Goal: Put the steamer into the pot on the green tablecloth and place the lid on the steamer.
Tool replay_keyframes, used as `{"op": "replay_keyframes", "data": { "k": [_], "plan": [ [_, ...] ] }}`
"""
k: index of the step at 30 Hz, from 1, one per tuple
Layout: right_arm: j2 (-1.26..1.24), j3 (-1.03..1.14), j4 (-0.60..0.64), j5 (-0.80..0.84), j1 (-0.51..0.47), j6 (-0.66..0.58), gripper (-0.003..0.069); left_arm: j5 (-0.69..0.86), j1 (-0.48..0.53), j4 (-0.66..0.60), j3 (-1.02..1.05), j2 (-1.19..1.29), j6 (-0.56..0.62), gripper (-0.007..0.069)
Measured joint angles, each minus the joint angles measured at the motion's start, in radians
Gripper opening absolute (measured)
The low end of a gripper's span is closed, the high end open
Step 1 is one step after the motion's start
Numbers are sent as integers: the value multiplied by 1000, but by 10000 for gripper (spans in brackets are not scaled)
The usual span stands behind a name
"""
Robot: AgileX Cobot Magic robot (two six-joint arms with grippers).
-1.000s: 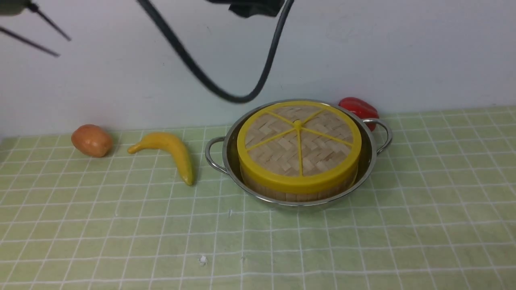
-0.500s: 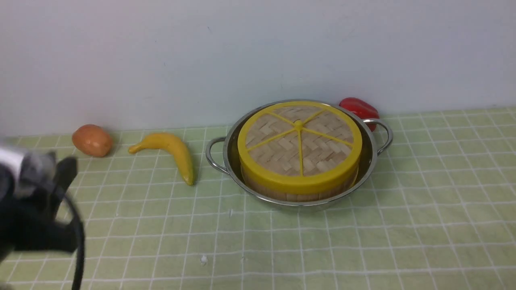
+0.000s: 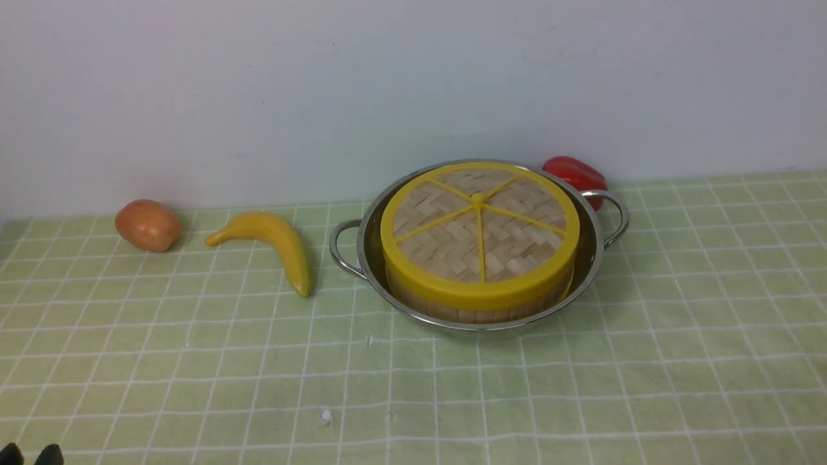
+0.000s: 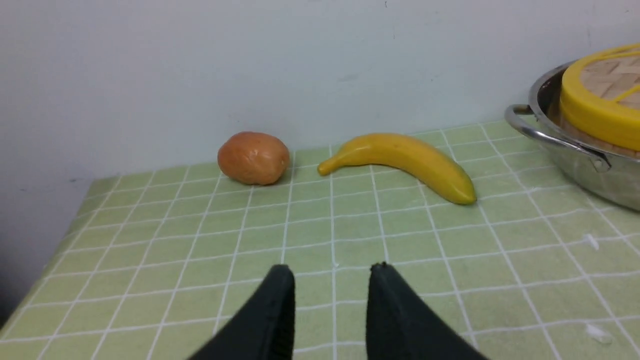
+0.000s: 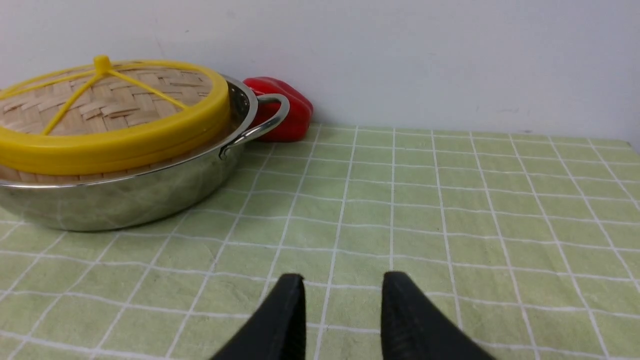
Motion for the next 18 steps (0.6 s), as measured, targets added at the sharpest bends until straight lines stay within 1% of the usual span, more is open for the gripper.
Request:
{"op": "replay_keyframes", "data": {
  "k": [4,18],
  "plan": [
    [0,0,0,-1,0,0,240,73,5,20,1,-5,0,207],
    [0,0,-2,0,0,0,240,77,5,28,1,-6,0,224]
  ]
}}
